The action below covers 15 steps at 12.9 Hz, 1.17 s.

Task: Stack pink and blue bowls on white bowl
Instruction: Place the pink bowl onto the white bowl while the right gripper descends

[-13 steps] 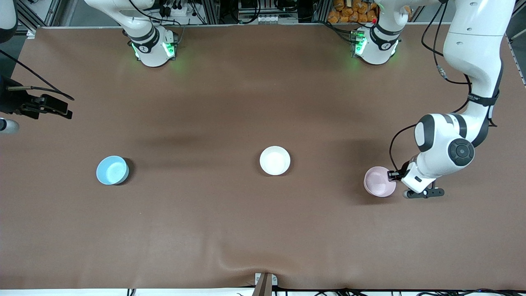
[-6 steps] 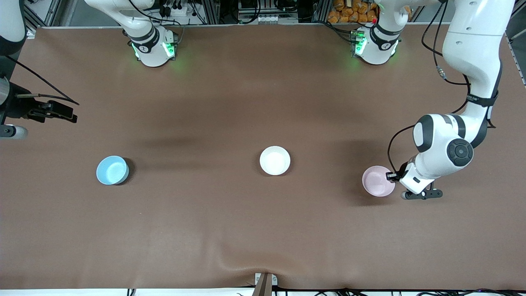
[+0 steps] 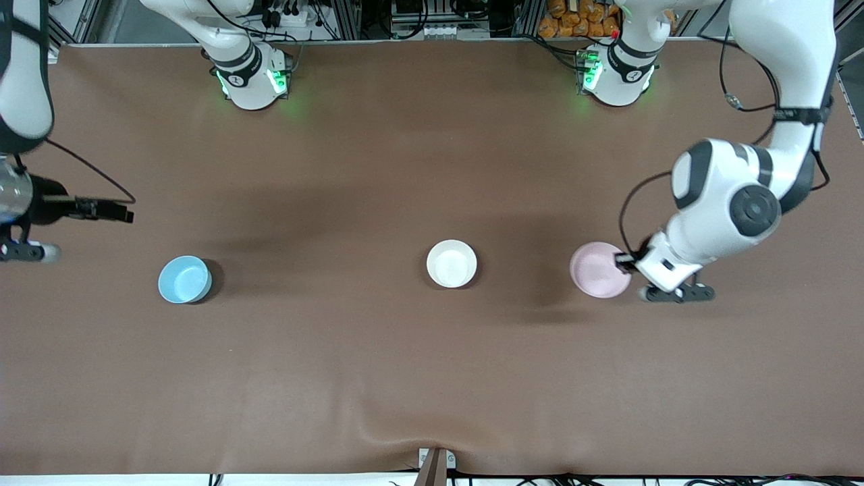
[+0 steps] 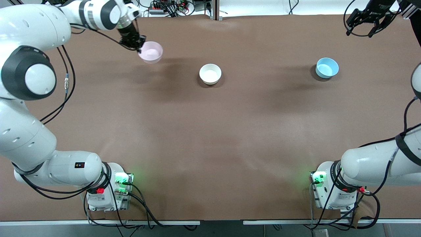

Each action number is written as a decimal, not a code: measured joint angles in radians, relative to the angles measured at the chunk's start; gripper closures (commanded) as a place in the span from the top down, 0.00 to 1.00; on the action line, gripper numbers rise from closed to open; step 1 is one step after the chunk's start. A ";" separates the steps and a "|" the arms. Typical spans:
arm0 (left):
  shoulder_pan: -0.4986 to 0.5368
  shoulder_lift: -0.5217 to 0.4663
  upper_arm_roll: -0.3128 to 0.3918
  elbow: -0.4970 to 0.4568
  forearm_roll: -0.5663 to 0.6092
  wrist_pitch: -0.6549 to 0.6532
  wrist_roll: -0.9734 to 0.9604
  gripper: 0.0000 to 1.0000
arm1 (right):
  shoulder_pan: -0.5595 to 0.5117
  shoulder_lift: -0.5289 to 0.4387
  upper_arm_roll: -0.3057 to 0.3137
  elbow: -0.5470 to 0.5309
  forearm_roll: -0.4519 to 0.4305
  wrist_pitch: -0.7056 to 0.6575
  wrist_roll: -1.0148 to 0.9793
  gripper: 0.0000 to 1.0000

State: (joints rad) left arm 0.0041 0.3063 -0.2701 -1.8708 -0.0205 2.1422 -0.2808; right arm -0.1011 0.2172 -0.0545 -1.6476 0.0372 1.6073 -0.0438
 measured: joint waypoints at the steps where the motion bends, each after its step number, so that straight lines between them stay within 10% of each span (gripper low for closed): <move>1: -0.004 -0.006 -0.047 0.001 -0.008 -0.001 -0.073 0.00 | -0.011 0.040 0.000 0.011 0.000 0.021 -0.001 1.00; 7: -0.151 0.097 -0.128 0.070 -0.042 0.059 -0.399 0.00 | -0.076 0.159 -0.005 -0.001 -0.001 0.184 -0.024 1.00; 15: -0.258 0.253 -0.127 0.095 -0.042 0.317 -0.524 0.00 | -0.066 0.199 0.007 -0.315 -0.031 0.772 -0.027 1.00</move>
State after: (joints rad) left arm -0.2539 0.5595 -0.3967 -1.7753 -0.0628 2.4589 -0.8048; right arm -0.1667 0.4160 -0.0478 -1.9622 0.0058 2.3791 -0.0707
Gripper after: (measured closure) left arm 0.974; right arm 0.000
